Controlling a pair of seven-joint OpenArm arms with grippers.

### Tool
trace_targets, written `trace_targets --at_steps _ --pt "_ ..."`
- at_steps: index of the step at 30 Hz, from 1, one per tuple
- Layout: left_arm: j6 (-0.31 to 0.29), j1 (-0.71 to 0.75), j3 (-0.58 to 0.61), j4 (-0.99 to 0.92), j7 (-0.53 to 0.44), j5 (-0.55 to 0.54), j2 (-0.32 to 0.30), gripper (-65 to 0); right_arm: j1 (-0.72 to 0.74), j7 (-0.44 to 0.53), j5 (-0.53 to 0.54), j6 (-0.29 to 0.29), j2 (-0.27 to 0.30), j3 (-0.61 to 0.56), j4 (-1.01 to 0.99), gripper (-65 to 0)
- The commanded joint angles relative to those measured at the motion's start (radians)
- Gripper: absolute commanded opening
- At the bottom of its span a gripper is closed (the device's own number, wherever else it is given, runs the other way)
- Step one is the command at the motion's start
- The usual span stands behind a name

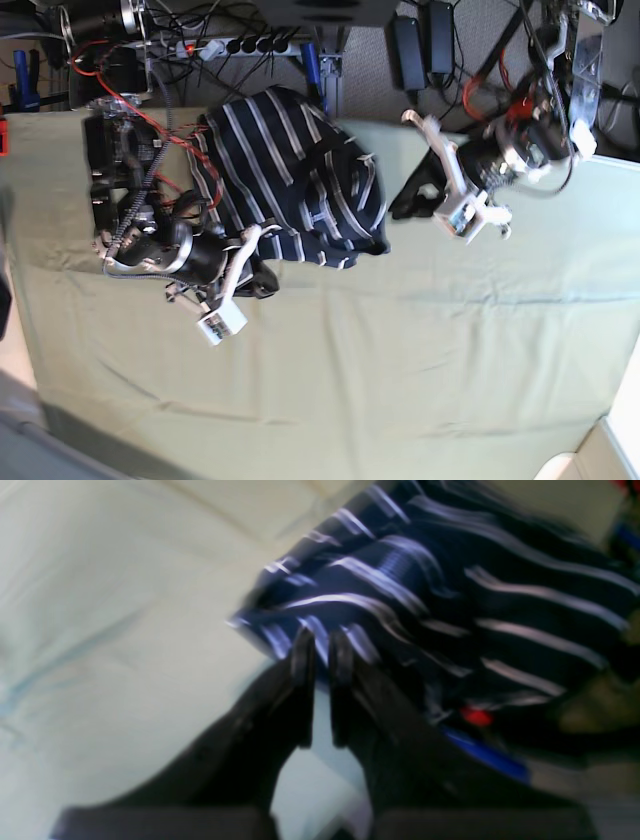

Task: Fold the T-shirt properly
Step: 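Grasp the shirt edges with both grippers and tuck them under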

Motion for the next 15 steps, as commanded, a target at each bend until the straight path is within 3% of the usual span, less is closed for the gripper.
trace_targets --at_steps 1,7,9,11,15 --pt "0.023 -0.006 0.03 0.024 -0.033 0.009 -0.008 -59.7 0.043 0.025 0.011 0.061 0.003 0.006 -0.003 -65.0" --pt "0.053 -0.006 0.271 0.024 -0.048 0.173 0.052 -59.6 0.136 0.027 0.008 0.061 0.002 0.005 -0.134 -65.0" --pt "0.09 -0.006 0.328 0.024 -0.055 0.226 0.059 -59.6 0.15 0.027 0.008 0.061 0.002 0.005 -0.177 -65.0" --pt "0.121 -0.006 0.361 0.024 -0.056 0.27 0.058 -59.6 0.152 0.026 0.008 0.061 0.003 0.005 -0.208 -65.0" --pt "0.124 -0.006 0.364 0.021 -0.058 0.287 0.058 -59.6 0.152 0.015 0.008 0.061 0.004 0.005 -0.244 -65.0"
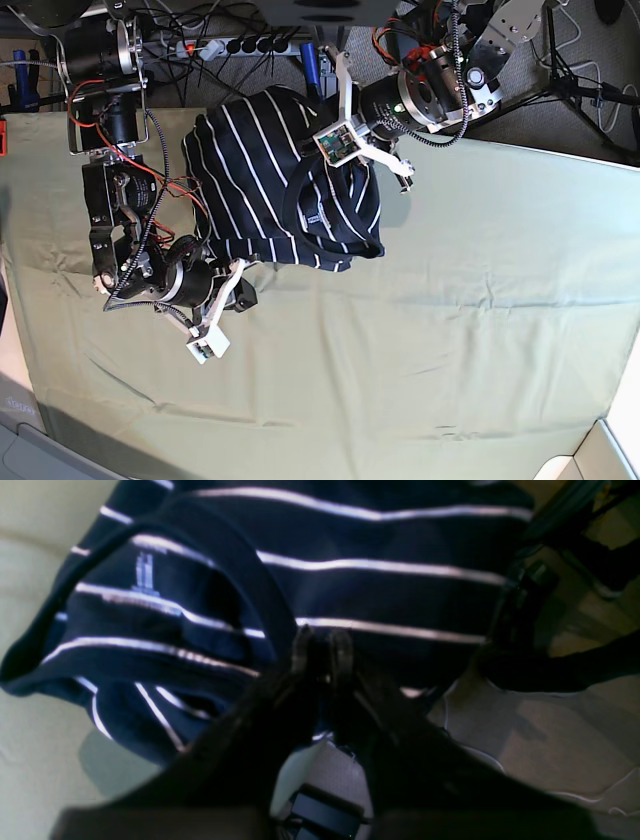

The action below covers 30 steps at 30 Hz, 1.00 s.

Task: Fold the T-shirt properly
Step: 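Grasp the shirt edges with both grippers and tuck them under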

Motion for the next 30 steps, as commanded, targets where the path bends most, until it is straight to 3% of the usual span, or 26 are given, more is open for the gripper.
trace_targets --at_steps 1,8,13,18,30 --pt "0.015 -0.005 -0.006 0.013 -0.023 -0.006 0.003 -59.6 0.027 0.017 0.011 0.061 0.004 0.005 0.01 -65.0" --pt "0.016 -0.018 -0.007 -0.127 -0.03 0.011 -0.005 -59.6 0.026 -0.032 0.027 0.062 0.004 0.005 0.006 -65.0" --pt "0.053 -0.083 -0.007 -0.157 -0.056 0.036 -0.005 -59.6 0.014 -0.055 0.054 0.071 0.004 0.005 0.006 -65.0" --pt "0.053 -0.154 -0.007 -0.188 -0.049 0.04 -0.005 -59.6 -0.02 -0.084 0.063 0.071 0.01 0.005 0.006 -65.0" --pt "0.061 -0.302 -0.006 -0.354 -0.049 0.039 -0.036 -59.6 -0.057 -0.123 0.226 0.072 0.129 0.006 0.008 -65.0"
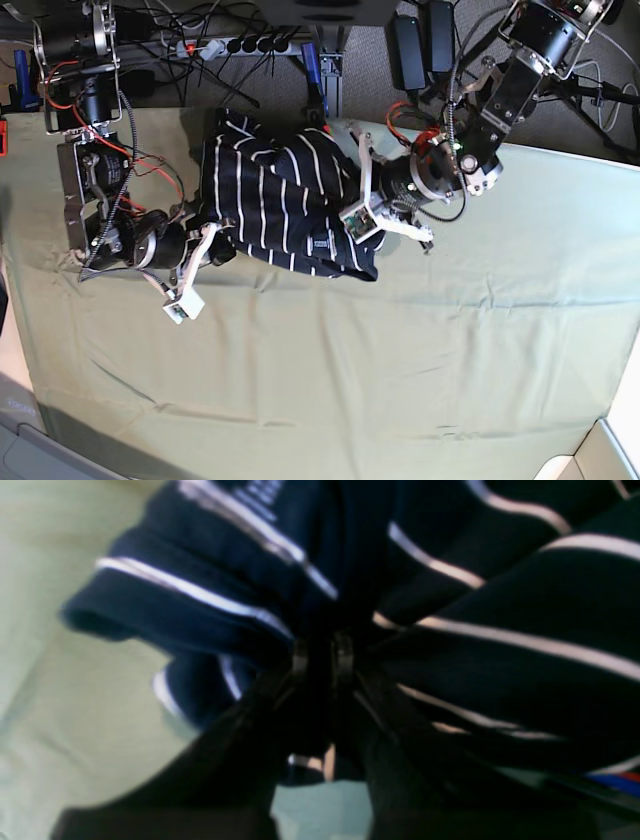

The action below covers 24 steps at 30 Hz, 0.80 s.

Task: Fold the T-shirt properly
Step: 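Grasp the shirt edges with both grippers and tuck them under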

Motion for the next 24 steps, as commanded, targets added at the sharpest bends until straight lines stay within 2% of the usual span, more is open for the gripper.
trace_targets --at_steps 1,6,11,16,19,24 --pt "0.025 -0.023 -0.008 0.006 0.006 0.025 -0.014 -59.6 0.021 -0.005 0.026 0.071 0.017 0.006 0.016 -65.0" --pt "0.045 -0.061 -0.008 0.008 0.038 0.025 -0.047 -59.6 0.021 -0.005 0.034 0.071 0.021 0.006 0.016 -65.0" --pt "0.121 -0.06 -0.008 0.04 0.082 0.024 -0.114 -59.6 0.022 0.027 0.032 0.071 0.021 0.006 0.016 -65.0" --pt "0.208 -0.031 -0.008 0.188 0.082 0.021 -0.183 -59.6 0.022 0.048 0.032 0.071 0.021 0.006 0.016 -65.0" --pt "0.209 -0.018 -0.008 0.257 0.091 0.021 -0.203 -59.6 0.022 0.063 0.032 0.071 0.016 0.006 0.016 -65.0" --pt "0.208 0.041 -0.008 0.264 0.119 0.027 -0.214 -59.6 0.022 0.07 0.006 0.071 0.018 0.006 0.016 -65.0"
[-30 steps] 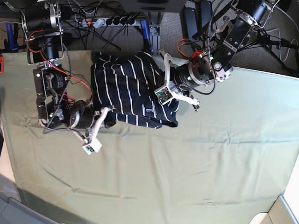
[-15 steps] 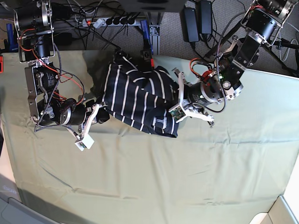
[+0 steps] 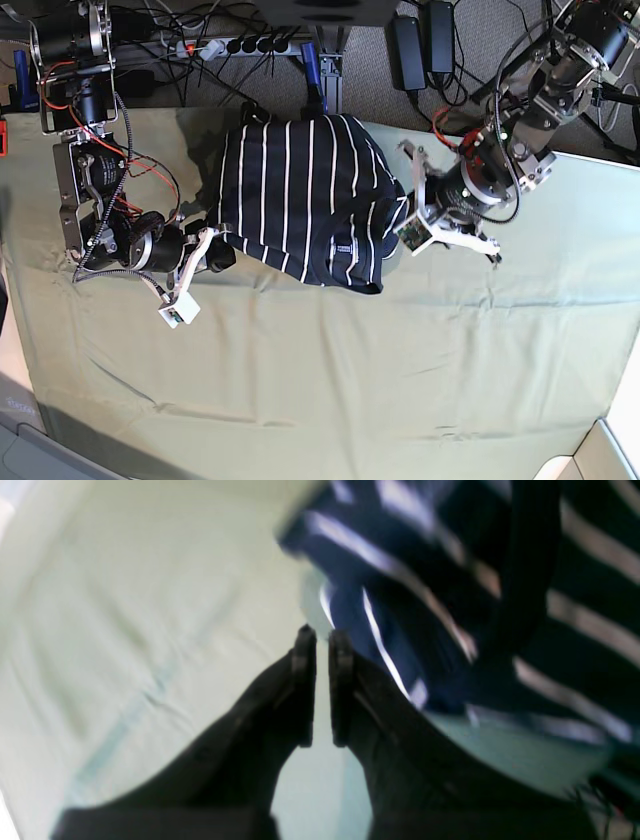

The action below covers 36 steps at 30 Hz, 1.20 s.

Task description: Fold the T-shirt properly

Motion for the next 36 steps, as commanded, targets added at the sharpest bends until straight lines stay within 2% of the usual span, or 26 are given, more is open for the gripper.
trace_targets --at_steps 1,8,13,18,27,36 --pt "0.011 -0.002 -0.007 0.015 -0.017 0.01 -0.007 -59.6 0.023 0.027 -0.003 0.071 0.011 0.006 0.016 -65.0" --pt "0.011 0.101 -0.007 0.017 -0.018 0.042 -0.042 -59.6 0.023 0.056 -0.014 0.071 0.009 0.006 0.016 -65.0" --pt "0.011 0.155 -0.007 0.017 -0.039 0.042 -0.042 -59.6 0.025 0.082 -0.022 0.071 0.008 -0.006 0.016 -65.0" --pt "0.012 0.184 -0.007 0.017 -0.035 0.042 -0.042 -59.6 0.026 0.085 -0.077 0.071 0.008 -0.072 0.016 -65.0" --pt "0.012 0.236 -0.007 0.017 -0.063 0.042 -0.041 -59.7 0.026 0.105 -0.077 0.071 0.008 -0.108 0.016 -65.0" --pt "0.011 0.235 -0.007 0.017 -0.067 0.041 -0.016 -59.6 0.026 0.105 -0.079 0.071 -0.052 -0.108 0.016 -65.0"
